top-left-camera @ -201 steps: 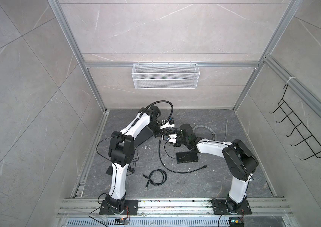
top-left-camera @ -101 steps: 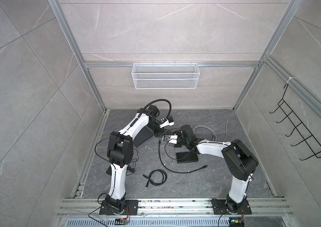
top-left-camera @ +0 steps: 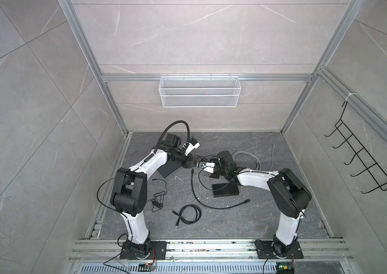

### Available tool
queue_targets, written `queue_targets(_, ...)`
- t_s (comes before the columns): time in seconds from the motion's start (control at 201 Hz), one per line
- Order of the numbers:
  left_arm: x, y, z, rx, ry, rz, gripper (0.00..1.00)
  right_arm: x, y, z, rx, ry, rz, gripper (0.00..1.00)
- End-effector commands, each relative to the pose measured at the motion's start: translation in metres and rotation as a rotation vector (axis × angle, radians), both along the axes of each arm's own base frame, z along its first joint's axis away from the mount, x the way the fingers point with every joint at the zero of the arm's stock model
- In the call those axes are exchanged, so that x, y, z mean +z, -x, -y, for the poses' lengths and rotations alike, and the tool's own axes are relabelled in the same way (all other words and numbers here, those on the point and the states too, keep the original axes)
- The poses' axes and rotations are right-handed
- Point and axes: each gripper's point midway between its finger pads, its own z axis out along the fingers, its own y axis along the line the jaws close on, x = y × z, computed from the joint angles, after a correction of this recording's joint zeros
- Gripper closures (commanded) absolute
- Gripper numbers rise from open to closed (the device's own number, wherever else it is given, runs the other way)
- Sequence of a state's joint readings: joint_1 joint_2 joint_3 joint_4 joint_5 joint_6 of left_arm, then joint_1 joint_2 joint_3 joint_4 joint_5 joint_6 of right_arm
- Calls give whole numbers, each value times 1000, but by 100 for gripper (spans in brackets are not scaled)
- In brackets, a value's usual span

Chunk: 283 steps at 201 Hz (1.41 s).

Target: Insert the plug into the switch port

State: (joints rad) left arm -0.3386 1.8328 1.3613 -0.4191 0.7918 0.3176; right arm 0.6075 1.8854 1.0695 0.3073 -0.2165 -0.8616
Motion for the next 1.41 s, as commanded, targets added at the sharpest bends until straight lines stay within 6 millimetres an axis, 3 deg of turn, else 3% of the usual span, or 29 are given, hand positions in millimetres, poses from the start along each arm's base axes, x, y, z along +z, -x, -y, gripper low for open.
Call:
queue_targets(0.0, 17, -12, 13, 46, 117, -14, 58, 5, 1, -4, -15, -55, -55, 95)
queue_targets(0.612, -14, -10, 17, 77, 116, -139, 63, 10, -3, -9, -35, -97, -96, 95)
queue_targets(0.906, -15, -7, 17, 70, 119, -147, 80, 11, -3, -9, -36, -95, -103, 95)
queue_targets(1.01, -16, -6, 17, 70, 119, -156, 79, 10, -6, -8, -51, -85, -104, 95)
queue_targets(1.159, -14, -3, 16, 69, 121, -161, 67, 9, -9, -7, -65, -78, -104, 95)
queue_targets(1.329, -10, 1, 16, 56, 134, -164, 66, 9, -11, -6, -77, -71, -107, 95)
queue_targets(1.403, -11, 1, 16, 58, 133, -165, 71, 10, -11, -7, -73, -74, -109, 95)
